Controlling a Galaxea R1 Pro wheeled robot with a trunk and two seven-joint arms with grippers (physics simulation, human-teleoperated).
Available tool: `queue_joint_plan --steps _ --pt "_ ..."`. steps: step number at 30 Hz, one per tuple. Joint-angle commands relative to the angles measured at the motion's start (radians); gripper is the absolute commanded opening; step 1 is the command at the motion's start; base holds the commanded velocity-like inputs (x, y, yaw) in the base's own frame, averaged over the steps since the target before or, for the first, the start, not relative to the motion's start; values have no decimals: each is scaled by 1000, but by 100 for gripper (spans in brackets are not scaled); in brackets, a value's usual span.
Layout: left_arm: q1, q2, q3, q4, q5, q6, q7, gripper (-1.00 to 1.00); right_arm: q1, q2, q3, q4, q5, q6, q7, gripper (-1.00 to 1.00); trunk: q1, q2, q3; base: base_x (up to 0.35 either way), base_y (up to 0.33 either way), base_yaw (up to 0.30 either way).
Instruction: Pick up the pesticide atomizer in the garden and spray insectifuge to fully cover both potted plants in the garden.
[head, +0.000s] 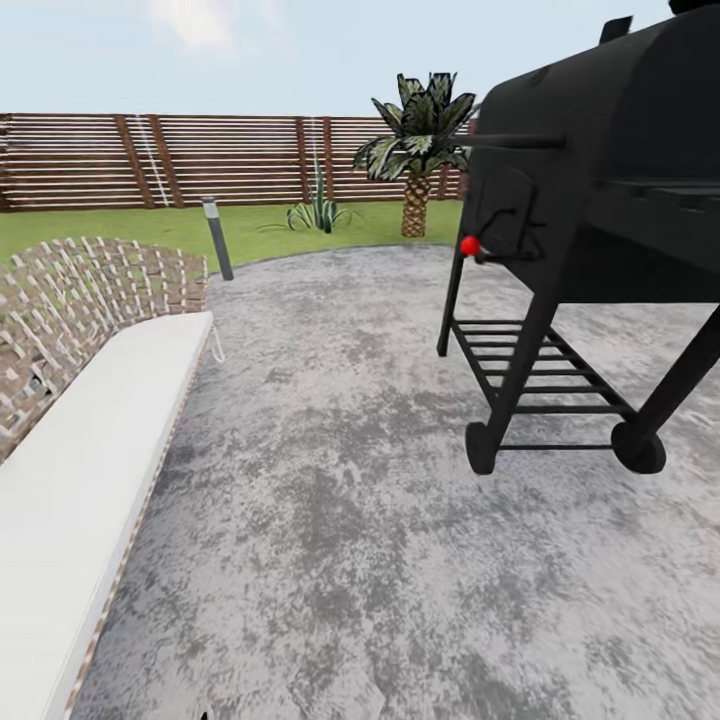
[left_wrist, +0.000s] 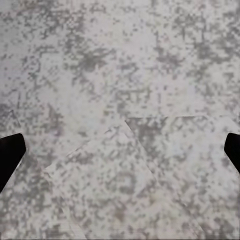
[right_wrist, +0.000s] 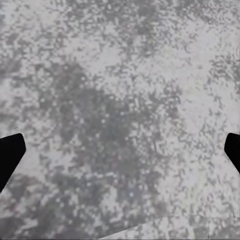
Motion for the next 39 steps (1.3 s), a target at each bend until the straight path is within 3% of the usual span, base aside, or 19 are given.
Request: queue_joint_plan --steps 1,9,17,19,23,25,39 --pt "-1 0 1 1 0 -4 0 100 0 0 -1 0 7 -2 -3 100 0 0 -1 337 0 277" --pt "0 0 0 2 -2 -4 0 100 0 1 -1 0 7 -2 -3 100 0 0 -1 337 0 269" --pt "-1 0 0 1 -2 -4 0 100 0 -2 2 2 20 -2 1 100 0 0 -1 337 0 35" --pt "-1 0 0 1 -2 -4 0 100 0 -3 2 2 46 -3 1 100 0 0 -1 337 0 2" --pt "0 0 1 1 -2 -4 0 100 0 -4 0 4 139 -42 -2 100 0 0 -1 337 0 0" --pt "-1 0 1 2 -2 -4 0 100 0 -4 -1 5 151 -51 -2 100 0 0 -1 337 0 0" --pt "0 1 1 2 -1 -4 0 100 0 -2 -4 6 153 -53 -3 100 0 0 -1 337 0 0"
